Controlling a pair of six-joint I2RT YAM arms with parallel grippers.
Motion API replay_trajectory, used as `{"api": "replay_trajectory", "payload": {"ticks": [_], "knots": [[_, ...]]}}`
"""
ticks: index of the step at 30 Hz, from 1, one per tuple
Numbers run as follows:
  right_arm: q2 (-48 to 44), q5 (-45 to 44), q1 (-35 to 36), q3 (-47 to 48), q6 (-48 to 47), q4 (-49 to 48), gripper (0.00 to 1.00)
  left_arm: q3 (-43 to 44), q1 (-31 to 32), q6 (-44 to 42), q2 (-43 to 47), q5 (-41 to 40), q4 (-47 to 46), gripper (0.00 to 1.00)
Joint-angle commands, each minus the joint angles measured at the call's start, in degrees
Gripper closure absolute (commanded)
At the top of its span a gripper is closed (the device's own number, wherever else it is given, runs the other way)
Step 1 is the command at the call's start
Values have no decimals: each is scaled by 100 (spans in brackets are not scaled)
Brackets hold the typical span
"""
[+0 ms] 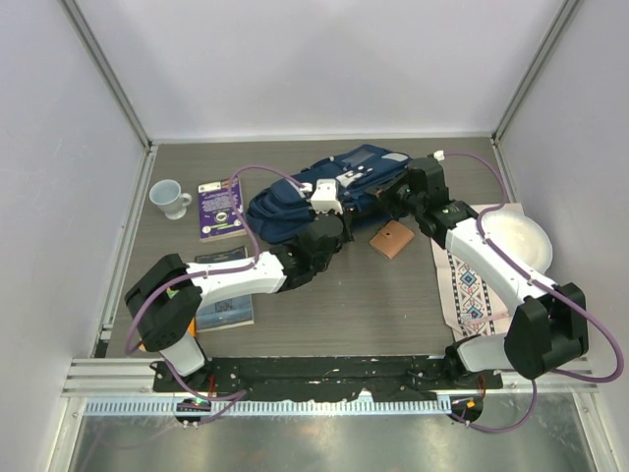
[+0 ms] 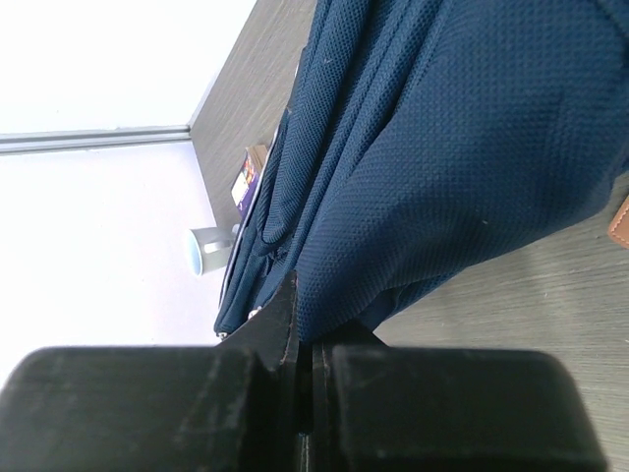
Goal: Pack the student bag
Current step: Unzip the student bag at the center of the board.
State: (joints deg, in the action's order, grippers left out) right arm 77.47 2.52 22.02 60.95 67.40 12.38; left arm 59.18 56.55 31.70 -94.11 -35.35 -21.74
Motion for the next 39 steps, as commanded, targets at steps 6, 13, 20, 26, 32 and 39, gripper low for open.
{"api": "replay_trajectory", "payload": {"ticks": [6, 13, 20, 26, 32, 39], "knots": [[-347, 275, 48, 110, -86, -465, 99, -2, -13, -85, 340, -341, -375, 100], [-31, 424, -347, 426, -473, -456, 99, -608, -13, -68, 883, -130, 152, 100], [338, 784, -813, 646, -1158, -509, 99, -1250, -13, -85, 1683, 186, 1029, 100], [865, 1057, -1384, 909, -1782, -386, 99, -1488, -13, -226, 2325, 1169, 1829, 100], [1655, 1417, -1692, 1445, -2160, -184, 99, -1752, -13, -15, 2529, 2479, 1919, 100], [2053, 1972, -1789, 1632, -1994, -148, 99, -1576, 48, 117, 1861, 2877, 1621, 100]]}}
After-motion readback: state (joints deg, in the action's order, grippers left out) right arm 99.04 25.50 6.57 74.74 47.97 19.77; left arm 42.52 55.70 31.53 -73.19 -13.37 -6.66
